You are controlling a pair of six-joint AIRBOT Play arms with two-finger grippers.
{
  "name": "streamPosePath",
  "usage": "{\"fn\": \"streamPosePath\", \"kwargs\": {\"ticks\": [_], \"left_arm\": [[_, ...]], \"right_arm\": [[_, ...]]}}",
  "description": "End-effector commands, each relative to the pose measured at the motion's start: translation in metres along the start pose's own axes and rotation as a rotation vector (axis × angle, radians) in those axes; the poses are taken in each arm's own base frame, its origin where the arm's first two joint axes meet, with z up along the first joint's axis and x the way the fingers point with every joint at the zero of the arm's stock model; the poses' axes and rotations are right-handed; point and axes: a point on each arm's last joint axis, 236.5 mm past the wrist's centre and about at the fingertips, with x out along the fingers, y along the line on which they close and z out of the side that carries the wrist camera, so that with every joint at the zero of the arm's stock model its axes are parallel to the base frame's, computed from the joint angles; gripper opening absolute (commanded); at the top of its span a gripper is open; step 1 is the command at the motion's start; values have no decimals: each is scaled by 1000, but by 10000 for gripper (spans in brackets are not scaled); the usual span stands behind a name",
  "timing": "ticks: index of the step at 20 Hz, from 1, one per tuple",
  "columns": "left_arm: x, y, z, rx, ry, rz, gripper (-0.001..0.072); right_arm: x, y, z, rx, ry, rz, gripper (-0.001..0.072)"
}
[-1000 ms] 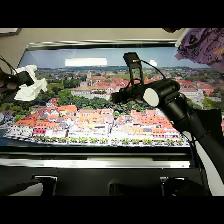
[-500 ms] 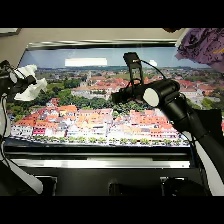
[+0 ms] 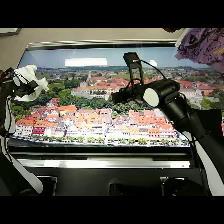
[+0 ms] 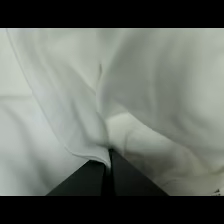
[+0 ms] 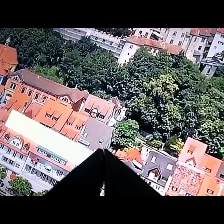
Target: Fold the clothes and pants, and hang the long-sleeved shirts on hangers.
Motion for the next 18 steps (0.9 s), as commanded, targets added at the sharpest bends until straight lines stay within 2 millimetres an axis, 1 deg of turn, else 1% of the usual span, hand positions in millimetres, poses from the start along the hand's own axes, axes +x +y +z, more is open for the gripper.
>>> {"fn": "streamPosePath", "kwargs": {"ticks": [1, 3, 4, 5, 6, 7, 9, 10, 11, 13, 14, 15, 16, 18], "left_arm": [[-45, -7, -12, 100, 100, -21, 7], [-103, -19, -1, 151, 85, -51, 7], [-134, -32, 4, 135, 67, -102, 7], [-171, -45, 5, 124, 50, -156, 7], [-208, -57, -1, 130, 51, -200, 7], [-240, -66, -9, 151, 53, -221, 7], [-303, -84, -32, 194, 39, -263, 7], [-330, -95, -46, 217, 32, -296, 7], [-354, -104, -65, 230, 40, -328, 7], [-390, -133, -110, 241, 91, -438, 8], [-404, -152, -138, 271, 136, -509, 9], [-415, -169, -166, 309, 182, -568, 9], [-421, -184, -195, 345, 233, -603, 10], [-424, -211, -251, 413, 320, -638, 10]], "right_arm": [[0, 0, 0, 0, 0, 1, 31], [0, 0, 0, 0, 0, 1, 31], [0, 0, 0, 0, 0, 1, 31], [0, 0, 0, 0, 0, 1, 31], [0, 0, 0, 0, 0, 1, 31], [0, 0, 0, 0, 0, 1, 31], [0, 0, 0, 0, 0, 1, 31], [0, 0, 0, 0, 0, 1, 31], [0, 0, 0, 0, 0, 1, 31], [0, 0, 0, 0, 0, 1, 31], [0, 0, 0, 0, 0, 1, 31], [0, 0, 0, 0, 0, 1, 31], [0, 0, 0, 0, 0, 1, 31], [0, 0, 0, 0, 0, 1, 31]]}}
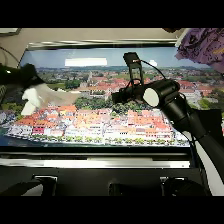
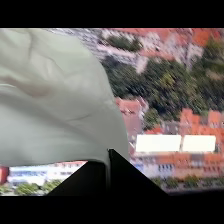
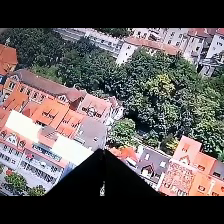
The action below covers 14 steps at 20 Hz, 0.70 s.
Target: Fold the clothes and pants, and hang the long-sleeved shirts on hangers.
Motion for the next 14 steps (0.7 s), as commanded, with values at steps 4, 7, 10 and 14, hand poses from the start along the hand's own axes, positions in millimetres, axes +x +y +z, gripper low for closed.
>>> {"fn": "streamPosePath", "kwargs": {"ticks": [4, 7, 10, 14], "left_arm": [[88, -100, -140, 47, 238, -160, 10], [144, -99, -184, -19, 269, -150, 11], [175, -97, -200, -55, 299, -144, 43], [156, -74, -157, -24, 242, -139, 407]], "right_arm": [[0, 0, 0, -1, 0, 1, 31], [0, 1, 0, 0, -1, 1, 31], [0, 1, 0, 5, 0, 4, 31], [-3, 0, -12, 8, 50, -3, 32]]}}
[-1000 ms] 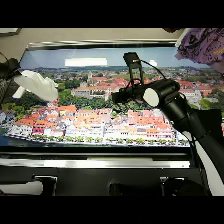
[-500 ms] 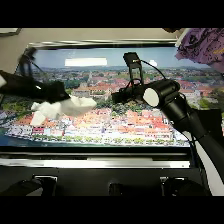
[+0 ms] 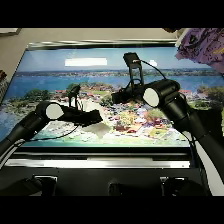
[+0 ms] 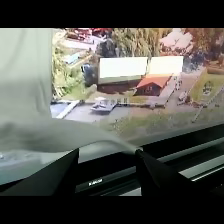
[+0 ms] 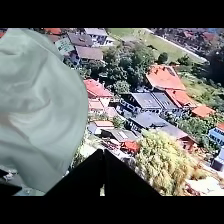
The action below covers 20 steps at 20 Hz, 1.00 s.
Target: Fold the clothes and pants, and hang the long-sleeved shirts on hangers.
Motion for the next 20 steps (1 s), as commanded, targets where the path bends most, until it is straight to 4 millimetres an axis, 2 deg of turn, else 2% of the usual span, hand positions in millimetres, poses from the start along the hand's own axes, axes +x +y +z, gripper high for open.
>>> {"fn": "streamPosePath", "kwargs": {"ticks": [1, 2, 4, 5, 6, 7, 8, 9, 10, 11, 12, 13, 16, 20], "left_arm": [[-35, 18, 32, 35, -55, 6, 407], [-64, 28, 49, 44, -88, 19, 407], [-123, 55, 77, 42, -180, 73, 428], [-156, 71, 91, 41, -243, 108, 619], [-187, 88, 102, 18, -311, 144, 720], [-214, 102, 111, -3, -376, 169, 720], [-237, 115, 117, -21, -436, 190, 720], [-257, 130, 122, -60, -489, 209, 720], [-272, 145, 123, -100, -527, 228, 720], [-283, 157, 124, -134, -551, 244, 720], [-290, 168, 125, -163, -568, 257, 720], [-297, 178, 125, -189, -583, 268, 720], [-308, 195, 125, -233, -609, 288, 720], [-309, 196, 124, -241, -609, 287, 720]], "right_arm": [[-6, -2, -13, 14, 53, -12, 32], [-12, -6, -17, 10, 68, -28, 41], [-28, -33, -15, 46, 66, -82, 177], [-34, -53, -13, 102, 64, -99, 235], [-36, -81, -14, 195, 71, -116, 349], [-33, -100, -21, 313, 88, -91, 356], [-24, -111, -34, 457, 116, -12, 369], [-13, -108, -46, 580, 145, 110, 391], [-2, -95, -57, 687, 170, 261, 504], [8, -83, -67, 749, 183, 371, 588], [19, -71, -79, 781, 195, 449, 611], [31, -59, -94, 809, 220, 488, 611], [75, -40, -136, 827, 302, 445, 613], [119, 4, -148, 823, 307, 475, 617]]}}
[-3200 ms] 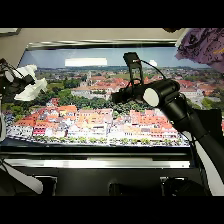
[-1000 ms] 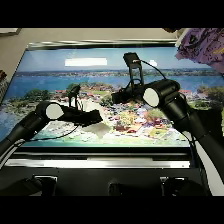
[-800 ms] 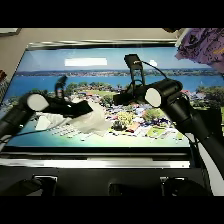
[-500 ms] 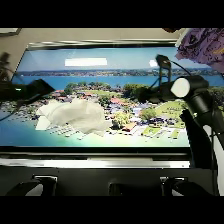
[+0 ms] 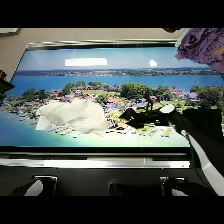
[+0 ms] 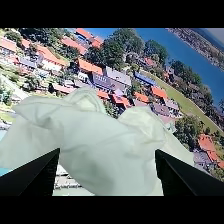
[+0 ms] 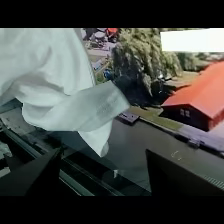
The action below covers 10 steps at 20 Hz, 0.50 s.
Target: Fold the clothes and pants, and hang the long-sleeved shirts on hangers.
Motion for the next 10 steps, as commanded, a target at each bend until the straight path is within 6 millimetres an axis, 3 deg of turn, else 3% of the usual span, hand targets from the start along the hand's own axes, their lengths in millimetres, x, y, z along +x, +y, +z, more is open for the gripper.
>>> {"fn": "streamPosePath", "kwargs": {"ticks": [1, 4, 9, 10], "left_arm": [[-3, 6, 1, -16, -2, 7, 720], [-3, 6, 1, -16, 0, 6, 720], [-1, 7, 1, -18, 5, 8, 720], [-1, 7, 1, -19, 6, 8, 720]], "right_arm": [[51, 1, -11, 35, -4, 49, 616], [67, 1, -19, 25, 15, 69, 615], [72, -7, -4, 59, -41, 58, 580], [73, -8, -1, 60, -52, 59, 544]]}}
